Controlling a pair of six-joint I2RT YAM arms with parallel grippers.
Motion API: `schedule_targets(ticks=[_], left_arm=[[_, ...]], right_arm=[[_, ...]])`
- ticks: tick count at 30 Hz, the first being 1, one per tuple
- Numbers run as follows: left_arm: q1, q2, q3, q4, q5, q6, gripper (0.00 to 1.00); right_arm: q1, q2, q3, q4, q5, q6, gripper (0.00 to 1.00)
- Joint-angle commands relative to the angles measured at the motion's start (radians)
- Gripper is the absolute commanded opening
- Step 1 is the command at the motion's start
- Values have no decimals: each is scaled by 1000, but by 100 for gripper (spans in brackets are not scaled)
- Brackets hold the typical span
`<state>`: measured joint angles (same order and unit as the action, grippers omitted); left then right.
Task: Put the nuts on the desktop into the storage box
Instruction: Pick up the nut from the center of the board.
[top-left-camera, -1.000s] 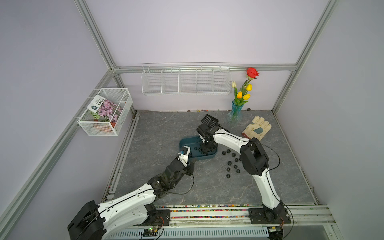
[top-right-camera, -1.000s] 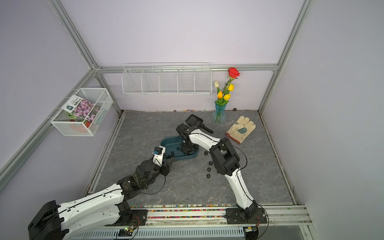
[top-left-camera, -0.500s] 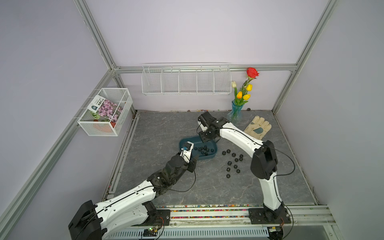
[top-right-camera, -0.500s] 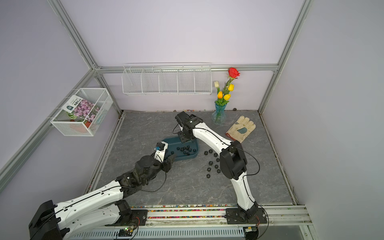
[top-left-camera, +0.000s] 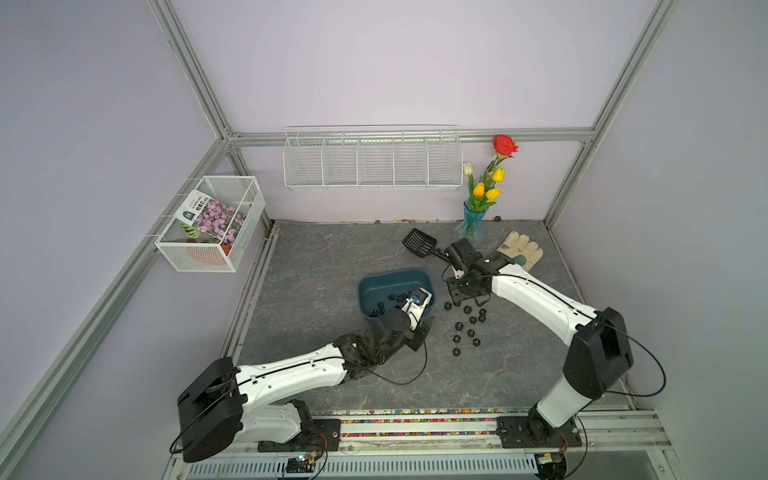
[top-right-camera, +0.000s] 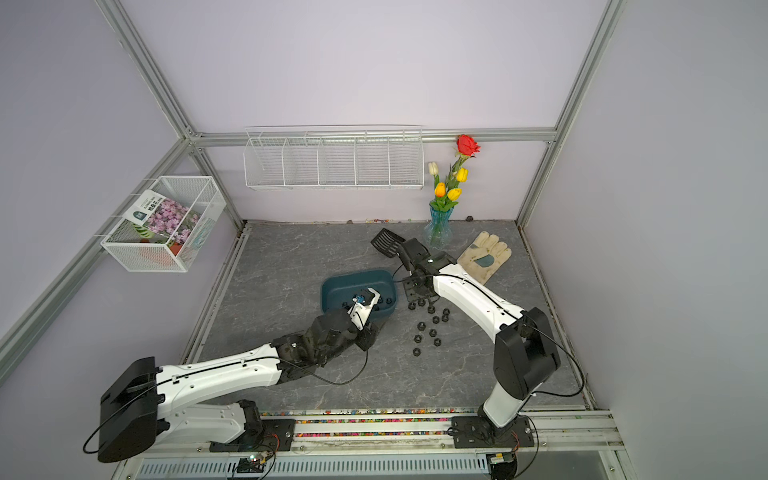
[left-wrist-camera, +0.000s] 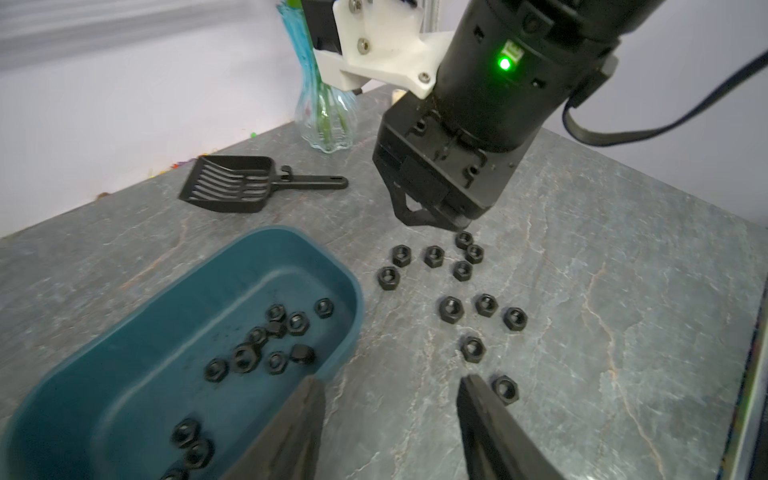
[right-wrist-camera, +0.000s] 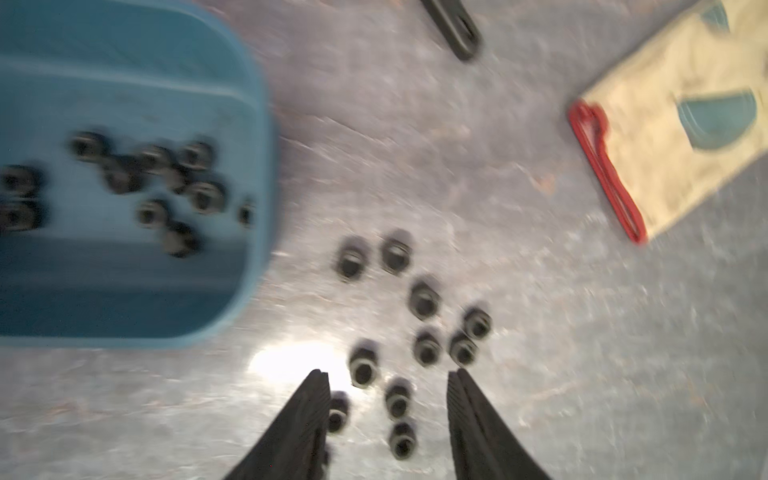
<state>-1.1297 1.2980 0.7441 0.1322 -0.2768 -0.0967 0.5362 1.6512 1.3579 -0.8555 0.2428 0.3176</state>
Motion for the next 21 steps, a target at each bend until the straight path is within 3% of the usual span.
schedule_targets(ticks=[1, 7, 21], left_arm=[[-35, 75, 52, 25, 12, -9, 56], [-57, 175, 76, 87, 52, -44, 56], [-58, 252, 43, 188, 82, -76, 56]], right_arm=[[-39, -29, -55, 52, -13, 13, 50], [-73, 54, -75, 117, -72, -9, 50], [-86, 271, 22, 167, -123, -29, 50]])
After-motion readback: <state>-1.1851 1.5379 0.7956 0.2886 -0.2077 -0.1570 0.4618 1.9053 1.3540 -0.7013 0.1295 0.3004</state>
